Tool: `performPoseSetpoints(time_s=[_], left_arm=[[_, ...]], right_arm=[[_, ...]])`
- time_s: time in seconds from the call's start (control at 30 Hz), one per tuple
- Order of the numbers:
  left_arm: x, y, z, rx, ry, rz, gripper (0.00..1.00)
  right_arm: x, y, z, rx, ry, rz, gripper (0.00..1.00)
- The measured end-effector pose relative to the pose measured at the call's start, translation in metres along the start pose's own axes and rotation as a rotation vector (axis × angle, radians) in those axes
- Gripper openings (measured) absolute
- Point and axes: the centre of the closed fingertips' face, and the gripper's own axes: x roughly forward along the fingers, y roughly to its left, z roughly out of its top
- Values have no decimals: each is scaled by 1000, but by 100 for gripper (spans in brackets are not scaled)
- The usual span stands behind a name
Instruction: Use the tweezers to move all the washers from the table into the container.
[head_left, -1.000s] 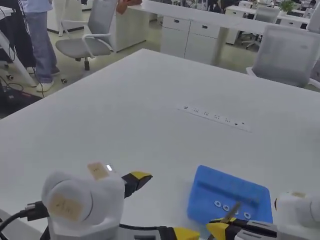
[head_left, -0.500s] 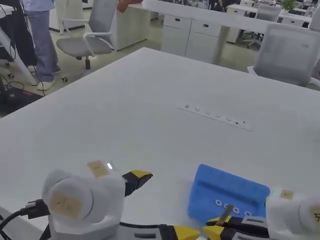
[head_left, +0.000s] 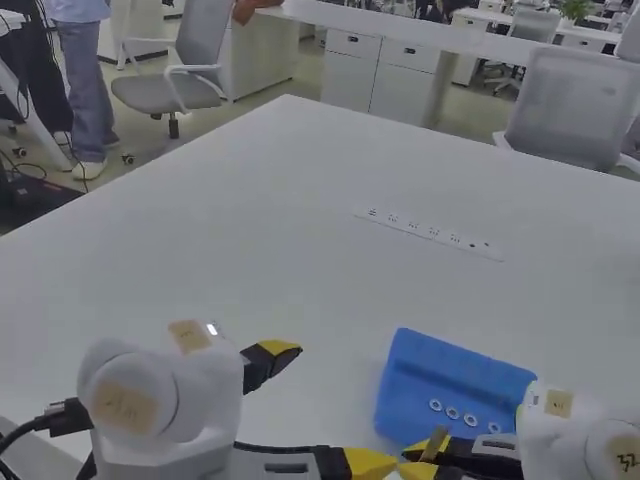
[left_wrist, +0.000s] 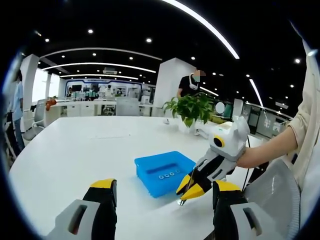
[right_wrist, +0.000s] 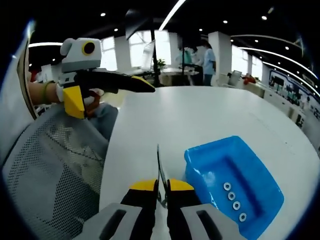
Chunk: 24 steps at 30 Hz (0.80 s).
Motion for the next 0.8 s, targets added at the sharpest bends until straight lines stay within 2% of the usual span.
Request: performPoseSetpoints(time_s=[0.27,0.8], left_arm=[[0,0,-1,6,4,0,80],[0,0,0,4,1,-1,80]], right_arm=[[-1,-5,3,71,-18,-13,2],[-30,-12,42,94,-119,-26,2]])
